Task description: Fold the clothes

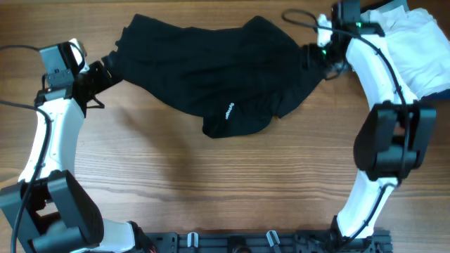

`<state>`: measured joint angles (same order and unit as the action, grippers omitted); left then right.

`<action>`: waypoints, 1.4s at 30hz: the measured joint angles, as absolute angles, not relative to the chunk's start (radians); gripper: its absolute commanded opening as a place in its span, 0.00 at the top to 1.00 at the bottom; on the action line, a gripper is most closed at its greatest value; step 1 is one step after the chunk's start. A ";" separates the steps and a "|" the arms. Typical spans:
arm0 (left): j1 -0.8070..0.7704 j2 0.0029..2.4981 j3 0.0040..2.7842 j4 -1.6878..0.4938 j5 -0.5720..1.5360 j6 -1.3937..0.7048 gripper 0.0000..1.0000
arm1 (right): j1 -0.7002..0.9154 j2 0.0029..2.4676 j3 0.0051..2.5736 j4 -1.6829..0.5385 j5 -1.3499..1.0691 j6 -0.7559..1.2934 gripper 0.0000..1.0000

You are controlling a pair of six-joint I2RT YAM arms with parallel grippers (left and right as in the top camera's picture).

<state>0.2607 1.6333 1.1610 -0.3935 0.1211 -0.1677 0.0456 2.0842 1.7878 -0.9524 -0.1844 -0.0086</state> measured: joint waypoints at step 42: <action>0.296 1.814 1.161 -0.243 0.139 -0.110 0.00 | 0.662 2.229 1.765 -0.880 0.065 0.208 0.24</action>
